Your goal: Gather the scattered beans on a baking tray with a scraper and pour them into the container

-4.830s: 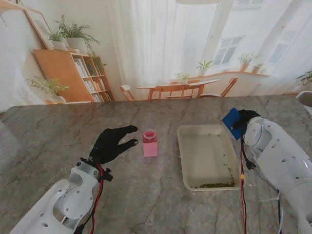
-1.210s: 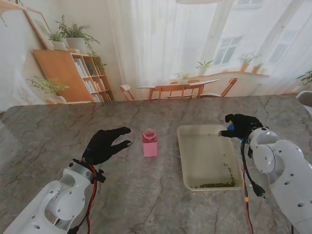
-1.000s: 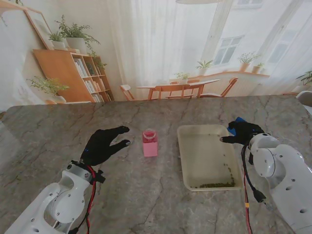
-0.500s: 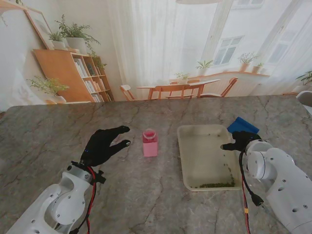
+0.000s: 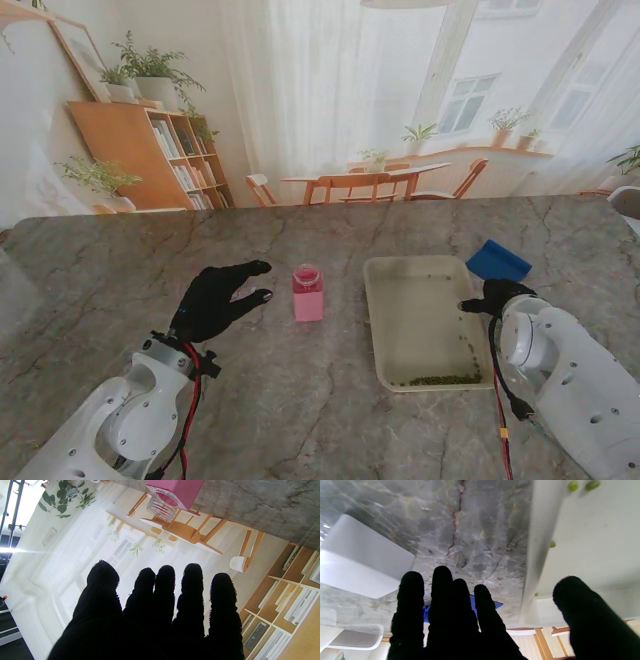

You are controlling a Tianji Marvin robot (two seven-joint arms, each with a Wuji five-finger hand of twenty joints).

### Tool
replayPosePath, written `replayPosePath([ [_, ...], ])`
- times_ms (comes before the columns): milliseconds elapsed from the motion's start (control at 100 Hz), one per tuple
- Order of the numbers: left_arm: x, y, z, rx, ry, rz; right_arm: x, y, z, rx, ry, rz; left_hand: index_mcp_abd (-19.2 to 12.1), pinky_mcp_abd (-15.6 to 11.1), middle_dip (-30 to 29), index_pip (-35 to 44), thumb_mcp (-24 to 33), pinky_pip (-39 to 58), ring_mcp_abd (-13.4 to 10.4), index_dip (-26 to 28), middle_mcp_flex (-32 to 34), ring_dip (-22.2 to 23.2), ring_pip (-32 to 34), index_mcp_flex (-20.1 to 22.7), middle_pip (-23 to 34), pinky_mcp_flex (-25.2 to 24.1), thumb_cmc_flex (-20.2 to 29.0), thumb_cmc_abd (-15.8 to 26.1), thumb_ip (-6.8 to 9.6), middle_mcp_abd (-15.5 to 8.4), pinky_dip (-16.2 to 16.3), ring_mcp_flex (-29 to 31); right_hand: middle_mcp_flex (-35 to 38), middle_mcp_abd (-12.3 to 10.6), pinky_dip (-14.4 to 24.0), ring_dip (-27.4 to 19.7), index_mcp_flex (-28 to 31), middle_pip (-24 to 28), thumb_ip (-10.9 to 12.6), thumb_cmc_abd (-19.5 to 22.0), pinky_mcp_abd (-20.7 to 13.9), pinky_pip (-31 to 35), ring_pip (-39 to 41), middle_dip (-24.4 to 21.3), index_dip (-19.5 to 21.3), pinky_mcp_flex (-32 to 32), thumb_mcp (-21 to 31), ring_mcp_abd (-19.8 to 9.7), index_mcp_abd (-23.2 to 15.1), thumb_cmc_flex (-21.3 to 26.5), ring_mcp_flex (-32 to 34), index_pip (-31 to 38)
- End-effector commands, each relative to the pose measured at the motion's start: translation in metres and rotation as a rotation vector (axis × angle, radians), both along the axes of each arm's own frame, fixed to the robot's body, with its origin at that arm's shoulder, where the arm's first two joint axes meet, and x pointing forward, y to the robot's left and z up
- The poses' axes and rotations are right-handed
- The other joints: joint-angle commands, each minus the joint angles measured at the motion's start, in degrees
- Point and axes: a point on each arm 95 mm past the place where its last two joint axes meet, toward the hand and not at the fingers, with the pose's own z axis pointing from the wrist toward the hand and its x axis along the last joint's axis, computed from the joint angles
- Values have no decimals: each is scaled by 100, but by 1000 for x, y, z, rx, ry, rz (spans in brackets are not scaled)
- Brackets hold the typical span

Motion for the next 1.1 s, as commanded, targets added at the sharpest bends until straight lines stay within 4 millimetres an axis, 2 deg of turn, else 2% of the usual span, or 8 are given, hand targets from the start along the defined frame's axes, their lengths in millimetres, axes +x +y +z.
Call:
replayPosePath([
  [0, -1, -2, -2, -3, 8, -7, 2, 5, -3, 6, 19, 1, -119, 90, -31, -27, -112, 62, -10, 42, -114, 48, 50, 141, -84, -65, 100, 308, 164, -121, 58, 102, 75, 110, 159, 149, 94, 281, 169, -129, 191, 228, 279, 161, 181, 104, 196, -67, 59, -1, 100, 66],
  [260, -1, -3, -2, 0, 9, -8, 15, 17, -11, 54, -10, -43, -113, 103, -31, -24, -114, 64, -9, 43, -112, 48, 49, 147, -84, -63, 97, 302, 164, -117, 60, 98, 344, 15, 114, 259, 449, 1100, 152, -371, 212, 513, 978, 428, 585, 416, 670, -281, -170, 190, 393, 656],
  [550, -2, -2, -3, 0, 8, -3, 27, 25, -21, 83, -2, -90, -110, 96, -31, -27, -115, 65, -5, 41, -113, 49, 50, 143, -84, -64, 96, 311, 163, -117, 60, 96, 487, -133, 30, 183, 463, 1519, 124, -725, 163, 678, 1194, 434, 973, 649, 1264, -407, -435, 682, 611, 1493],
  [690, -2, -1, -3, 1, 8, 1, 30, 27, -28, 108, 7, -144, -115, 94, -31, -25, -113, 62, -5, 41, -113, 50, 54, 147, -85, -61, 99, 304, 164, -116, 58, 104, 635, -214, -38, 84, 308, 1765, 79, -998, 171, 778, 1311, 363, 995, 816, 1687, -470, -652, 1120, 783, 2844],
  [760, -2, 0, -3, 1, 9, 3, 32, 29, -32, 132, 13, -173, -116, 101, -29, -24, -112, 60, -12, 42, -105, 50, 51, 149, -81, -69, 99, 304, 164, -117, 58, 98, 708, -240, -56, 51, 156, 1831, -391, -1193, 187, 809, 1353, 317, 252, 870, 1687, -478, -762, 1440, 843, 3764],
  [920, -2, 1, -3, 3, 10, 4, 34, 32, -37, 162, 8, -194, -116, 100, -30, -25, -113, 61, -9, 42, -110, 51, 54, 148, -84, -66, 106, 298, 163, -118, 58, 101, 898, -371, -69, 34, 1, 1979, -730, -1468, 170, 864, 1410, 294, -489, 1026, 1655, -562, -1126, 1909, 1016, 5018],
  [970, -2, 1, -3, 3, 10, 5, 34, 32, -37, 166, 7, -199, -110, 97, -29, -25, -113, 62, 1, 42, -105, 52, 54, 146, -81, -66, 103, 304, 163, -118, 59, 100, 974, -433, -78, 26, 0, 2032, -760, -1504, 159, 878, 1424, 288, -511, 1080, 1609, -581, -1361, 2046, 1081, 5498],
  [1090, -3, 1, -3, 3, 10, 6, 35, 33, -38, 177, 8, -221, -109, 98, -30, -26, -110, 60, 0, 41, -112, 52, 53, 146, -85, -68, 104, 308, 164, -112, 58, 97, 1056, -493, -92, -3, 227, 2085, -772, -1446, 196, 883, 1392, 321, -108, 1119, 1586, -569, -1837, 2194, 1121, 6521],
])
